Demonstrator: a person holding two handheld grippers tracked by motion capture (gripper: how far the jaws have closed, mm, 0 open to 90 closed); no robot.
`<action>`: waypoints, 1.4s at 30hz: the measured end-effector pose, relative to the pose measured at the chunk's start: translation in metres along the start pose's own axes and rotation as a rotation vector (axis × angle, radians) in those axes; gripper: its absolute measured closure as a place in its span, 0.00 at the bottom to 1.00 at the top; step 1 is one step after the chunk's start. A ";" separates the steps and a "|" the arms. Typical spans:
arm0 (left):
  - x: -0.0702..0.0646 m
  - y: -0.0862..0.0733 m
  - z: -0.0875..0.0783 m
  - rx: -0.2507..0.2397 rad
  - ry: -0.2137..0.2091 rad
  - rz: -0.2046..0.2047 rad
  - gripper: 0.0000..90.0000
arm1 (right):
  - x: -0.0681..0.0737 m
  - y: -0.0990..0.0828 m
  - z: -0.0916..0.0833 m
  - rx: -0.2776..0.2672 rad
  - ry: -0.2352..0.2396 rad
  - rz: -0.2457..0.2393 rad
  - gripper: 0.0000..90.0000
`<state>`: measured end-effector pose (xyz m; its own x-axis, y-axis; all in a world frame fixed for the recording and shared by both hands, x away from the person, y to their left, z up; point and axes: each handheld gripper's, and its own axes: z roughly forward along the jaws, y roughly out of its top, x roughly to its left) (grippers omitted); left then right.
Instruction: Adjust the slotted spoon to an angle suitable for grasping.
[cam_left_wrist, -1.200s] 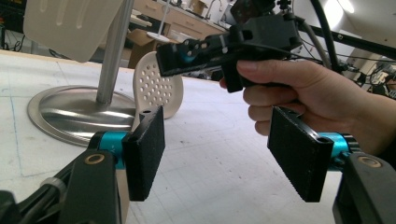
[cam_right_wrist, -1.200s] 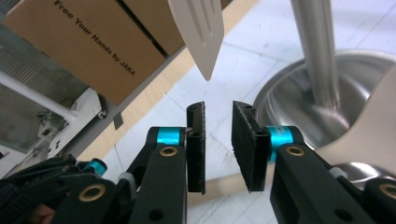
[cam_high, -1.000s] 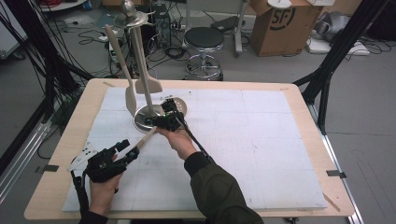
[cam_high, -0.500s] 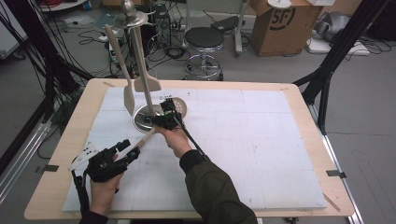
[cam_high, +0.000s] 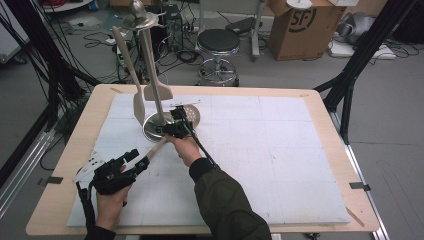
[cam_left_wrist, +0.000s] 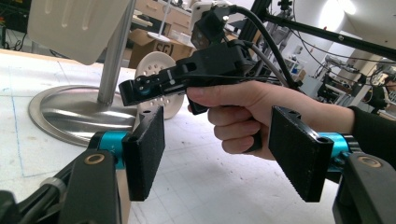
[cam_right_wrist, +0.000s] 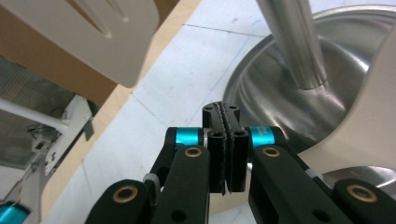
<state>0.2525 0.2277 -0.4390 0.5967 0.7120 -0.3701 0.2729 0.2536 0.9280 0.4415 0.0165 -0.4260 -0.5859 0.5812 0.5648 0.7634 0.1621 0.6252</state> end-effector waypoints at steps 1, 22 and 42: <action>0.000 0.000 0.000 -0.003 0.000 0.000 0.41 | 0.000 0.000 0.001 0.006 -0.012 0.002 1.00; 0.001 0.000 0.000 -0.003 -0.002 -0.006 0.41 | -0.006 0.003 0.014 0.062 -0.143 -0.059 1.00; 0.001 0.000 -0.002 -0.001 0.004 0.000 0.41 | -0.021 -0.006 -0.001 0.109 -0.254 -0.034 1.00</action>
<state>0.2518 0.2293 -0.4389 0.5941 0.7145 -0.3695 0.2718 0.2540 0.9282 0.4485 0.0030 -0.4413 -0.5355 0.7531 0.3823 0.7770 0.2619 0.5724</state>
